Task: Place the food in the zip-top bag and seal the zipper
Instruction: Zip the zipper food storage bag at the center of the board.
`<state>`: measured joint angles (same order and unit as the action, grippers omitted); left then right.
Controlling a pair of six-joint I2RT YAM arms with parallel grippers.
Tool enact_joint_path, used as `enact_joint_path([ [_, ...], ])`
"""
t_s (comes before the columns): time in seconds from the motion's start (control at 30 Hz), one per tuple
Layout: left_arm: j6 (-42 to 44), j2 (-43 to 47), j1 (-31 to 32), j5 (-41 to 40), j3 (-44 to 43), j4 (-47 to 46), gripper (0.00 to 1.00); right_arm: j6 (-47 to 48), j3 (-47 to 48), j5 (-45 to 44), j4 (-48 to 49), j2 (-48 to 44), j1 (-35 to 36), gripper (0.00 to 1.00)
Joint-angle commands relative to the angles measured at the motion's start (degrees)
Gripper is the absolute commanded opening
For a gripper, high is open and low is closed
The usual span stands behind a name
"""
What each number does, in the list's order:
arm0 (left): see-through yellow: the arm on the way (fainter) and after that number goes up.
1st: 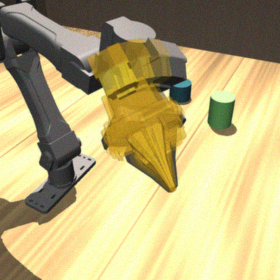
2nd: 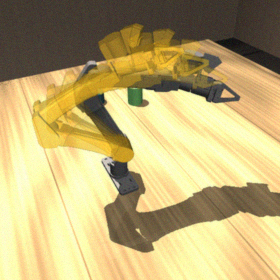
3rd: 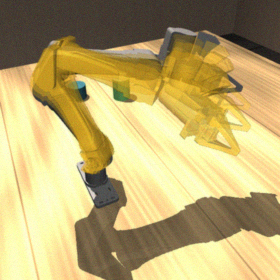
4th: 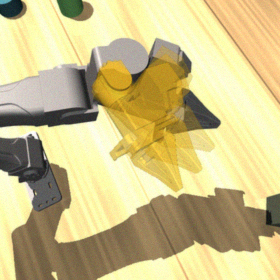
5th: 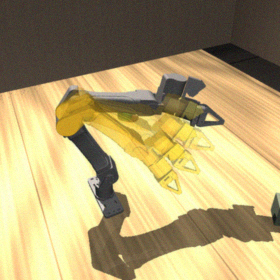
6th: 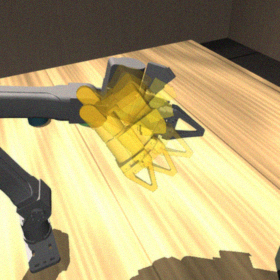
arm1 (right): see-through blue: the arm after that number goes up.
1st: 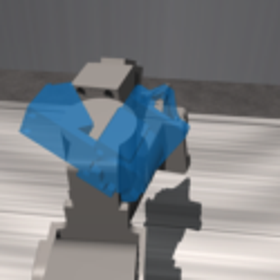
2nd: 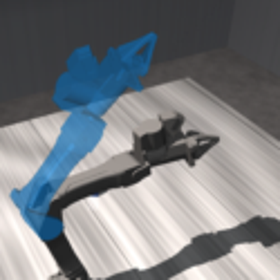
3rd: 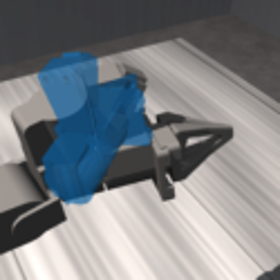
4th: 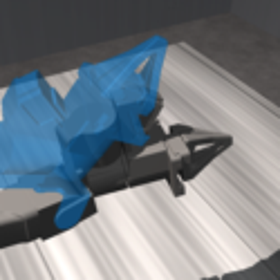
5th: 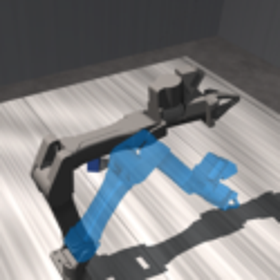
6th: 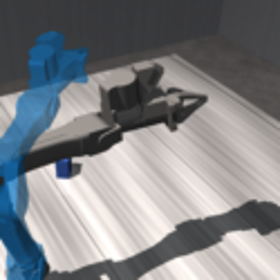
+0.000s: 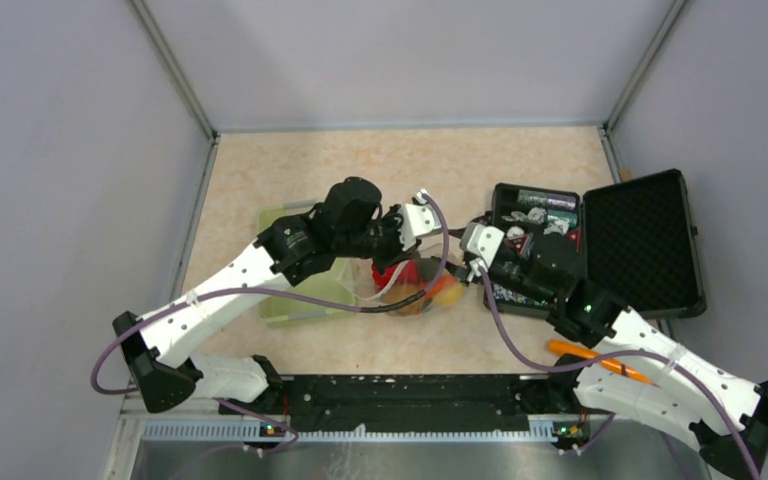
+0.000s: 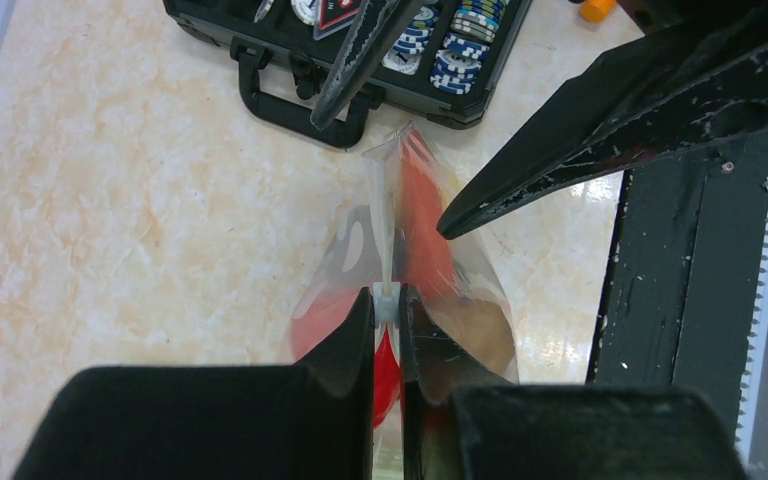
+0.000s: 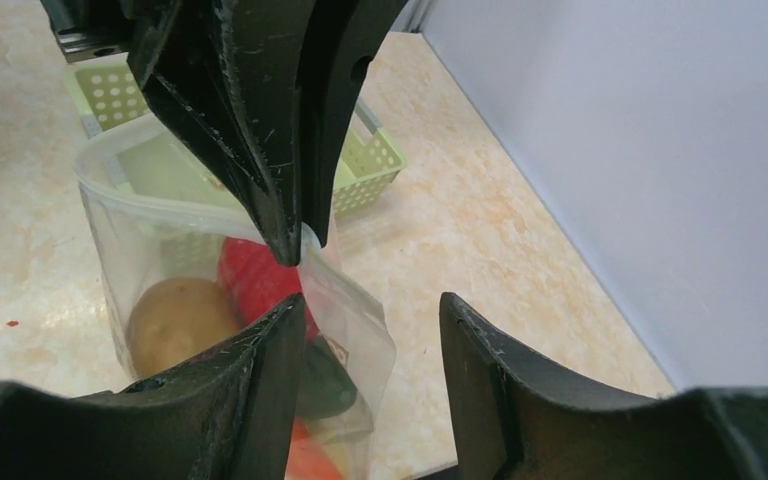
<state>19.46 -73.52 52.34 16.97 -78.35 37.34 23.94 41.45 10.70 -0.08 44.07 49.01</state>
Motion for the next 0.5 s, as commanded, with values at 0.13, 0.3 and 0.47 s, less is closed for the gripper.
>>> enact_joint_path([
  [0.13,0.20,0.65,1.02,3.21,-3.41,-0.75,0.00,2.23,6.63,9.07,-7.46,3.48,0.08,0.48],
  [0.3,0.19,0.37,1.97,3.49,-4.11,0.37,0.00,3.20,8.27,11.51,-8.60,6.91,0.07,0.40],
  [0.47,0.04,0.98,2.07,3.15,-3.48,0.18,0.00,3.07,6.57,11.64,-5.90,6.53,0.07,0.22],
])
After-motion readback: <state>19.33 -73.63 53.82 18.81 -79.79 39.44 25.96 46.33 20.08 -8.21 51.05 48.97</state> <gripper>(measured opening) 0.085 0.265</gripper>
